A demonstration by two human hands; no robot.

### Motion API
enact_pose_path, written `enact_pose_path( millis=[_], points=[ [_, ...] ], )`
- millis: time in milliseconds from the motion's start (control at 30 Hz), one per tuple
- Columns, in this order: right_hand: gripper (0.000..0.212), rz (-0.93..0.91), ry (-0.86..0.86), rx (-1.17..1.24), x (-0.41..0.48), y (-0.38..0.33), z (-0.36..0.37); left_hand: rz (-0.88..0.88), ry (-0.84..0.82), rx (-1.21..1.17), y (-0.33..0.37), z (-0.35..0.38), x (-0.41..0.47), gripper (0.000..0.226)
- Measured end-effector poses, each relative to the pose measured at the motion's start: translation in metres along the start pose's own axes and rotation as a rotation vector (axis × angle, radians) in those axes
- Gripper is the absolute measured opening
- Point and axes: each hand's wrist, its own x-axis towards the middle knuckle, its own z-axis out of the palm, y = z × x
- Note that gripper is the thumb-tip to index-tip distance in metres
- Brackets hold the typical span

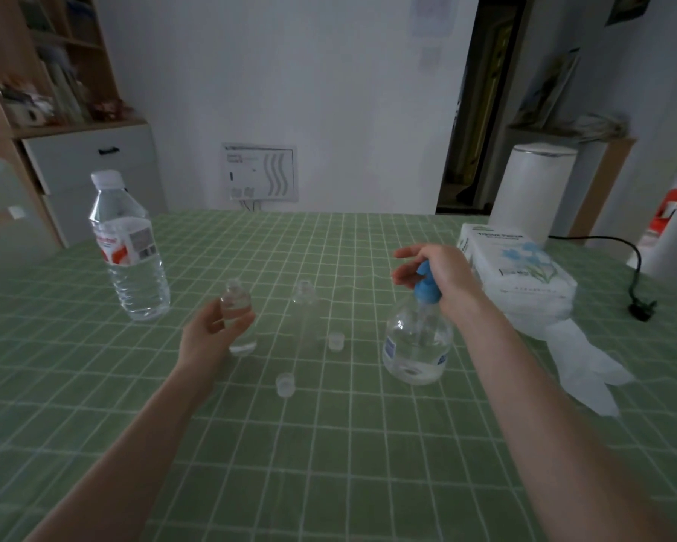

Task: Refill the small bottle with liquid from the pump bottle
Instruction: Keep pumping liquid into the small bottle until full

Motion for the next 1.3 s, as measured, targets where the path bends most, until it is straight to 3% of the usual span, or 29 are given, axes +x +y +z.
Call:
enact_pose_path(
  millis=[367, 500, 567, 667, 933, 1300],
  points=[
    [0.030, 0.004, 0.010, -0.009, 0.002, 0.002, 0.002, -0.119, -0.066, 0.085, -0.005, 0.003, -0.006, 0.047],
    [0.031, 0.015, 0.018, 0.011, 0.003, 0.002, 0.003, -0.189, 0.101, 0.247, -0.004, 0.006, -0.025, 0.067],
    [0.032, 0.020, 0.021, 0.018, 0.003, 0.001, 0.003, -0.171, 0.150, 0.295, -0.002, 0.010, -0.044, 0.055],
    [0.032, 0.027, 0.015, 0.027, 0.002, 0.000, 0.003, -0.108, 0.066, 0.291, 0.004, 0.023, -0.066, 0.038],
    [0.031, 0.030, 0.011, 0.033, -0.002, -0.003, 0.003, 0.014, -0.078, 0.348, 0.017, 0.070, -0.050, 0.058],
    [0.031, -0.002, 0.011, -0.007, 0.000, 0.001, 0.001, -0.016, -0.055, 0.339, 0.015, 0.094, -0.024, 0.038]
  ],
)
